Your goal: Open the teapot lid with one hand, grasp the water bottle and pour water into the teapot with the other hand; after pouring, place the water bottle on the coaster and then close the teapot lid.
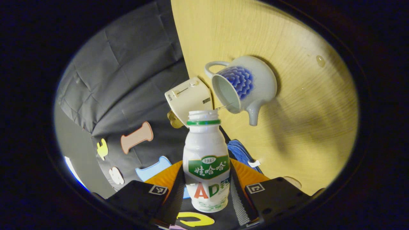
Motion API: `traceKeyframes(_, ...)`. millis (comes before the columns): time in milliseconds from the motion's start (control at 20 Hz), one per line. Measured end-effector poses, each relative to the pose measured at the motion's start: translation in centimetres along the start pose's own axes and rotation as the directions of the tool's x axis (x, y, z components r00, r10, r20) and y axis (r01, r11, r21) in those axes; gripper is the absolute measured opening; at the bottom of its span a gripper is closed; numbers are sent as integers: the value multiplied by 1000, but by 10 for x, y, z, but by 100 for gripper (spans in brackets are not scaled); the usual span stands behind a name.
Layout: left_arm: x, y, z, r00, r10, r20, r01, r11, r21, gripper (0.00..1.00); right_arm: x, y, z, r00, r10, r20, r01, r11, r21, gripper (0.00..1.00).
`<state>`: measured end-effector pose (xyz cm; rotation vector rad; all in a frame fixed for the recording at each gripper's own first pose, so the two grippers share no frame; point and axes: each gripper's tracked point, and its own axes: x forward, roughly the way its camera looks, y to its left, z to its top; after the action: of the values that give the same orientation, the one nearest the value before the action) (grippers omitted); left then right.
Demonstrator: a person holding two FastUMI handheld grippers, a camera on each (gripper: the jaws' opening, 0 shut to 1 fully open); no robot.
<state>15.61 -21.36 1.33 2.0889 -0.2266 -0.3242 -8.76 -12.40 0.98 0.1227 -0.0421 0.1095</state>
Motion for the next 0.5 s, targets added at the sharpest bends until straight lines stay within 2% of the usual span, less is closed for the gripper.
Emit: traceKeyframes(500, 2, 4, -3, 1000, 18, 4, -18, 999, 51, 80, 0, 1, 0, 1000, 3, -3, -3, 1000, 6, 8)
